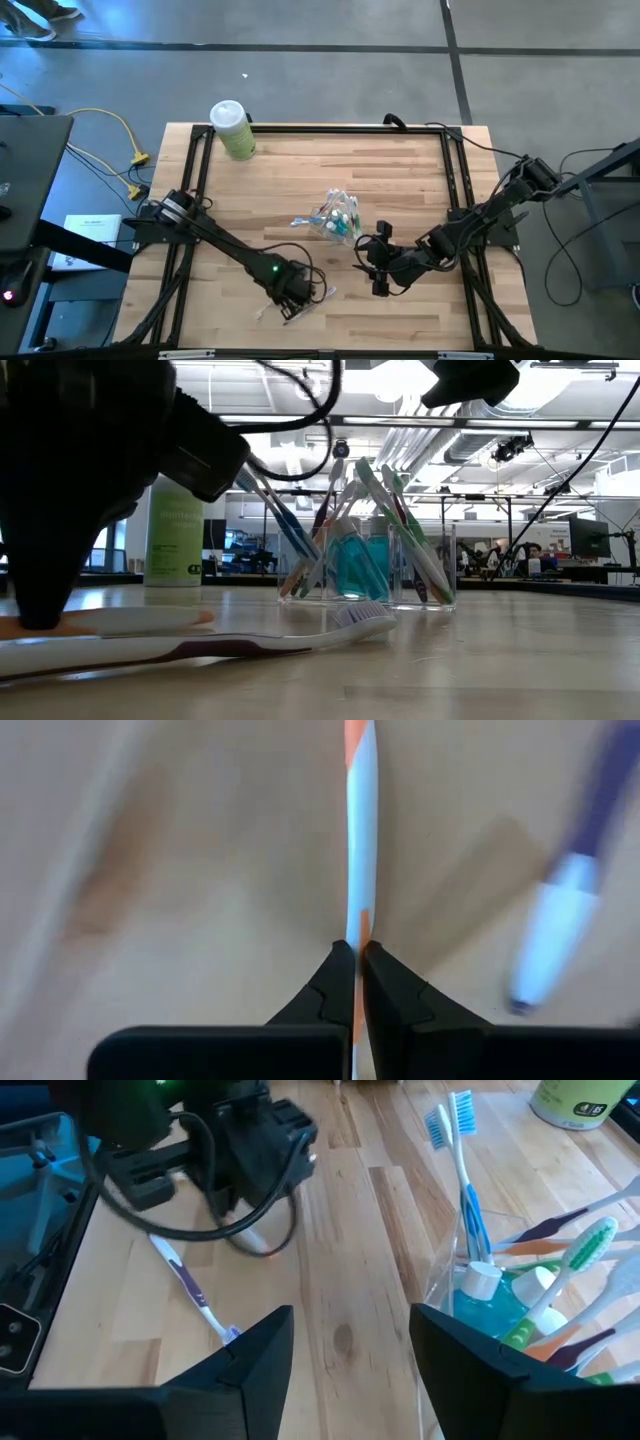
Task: Pick & Place toothbrushing station
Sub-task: Put the orange toothbrush into the transparent organizer
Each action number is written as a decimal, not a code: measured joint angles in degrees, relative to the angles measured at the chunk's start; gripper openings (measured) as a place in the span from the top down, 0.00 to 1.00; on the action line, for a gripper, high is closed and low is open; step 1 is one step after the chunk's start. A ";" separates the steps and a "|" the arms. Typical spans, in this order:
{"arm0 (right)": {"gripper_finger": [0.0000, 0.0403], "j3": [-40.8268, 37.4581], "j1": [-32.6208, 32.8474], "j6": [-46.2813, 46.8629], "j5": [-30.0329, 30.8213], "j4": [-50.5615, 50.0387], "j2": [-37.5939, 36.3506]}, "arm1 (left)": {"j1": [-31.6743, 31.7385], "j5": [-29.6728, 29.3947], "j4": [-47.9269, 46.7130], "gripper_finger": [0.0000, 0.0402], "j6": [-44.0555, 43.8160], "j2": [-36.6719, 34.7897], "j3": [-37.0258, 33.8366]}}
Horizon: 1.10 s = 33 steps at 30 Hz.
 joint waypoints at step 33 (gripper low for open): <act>0.52 0.00 0.00 -0.02 0.20 0.01 0.00 | -2.32 -11.46 -0.08 1.00 -1.74 -8.25 -0.29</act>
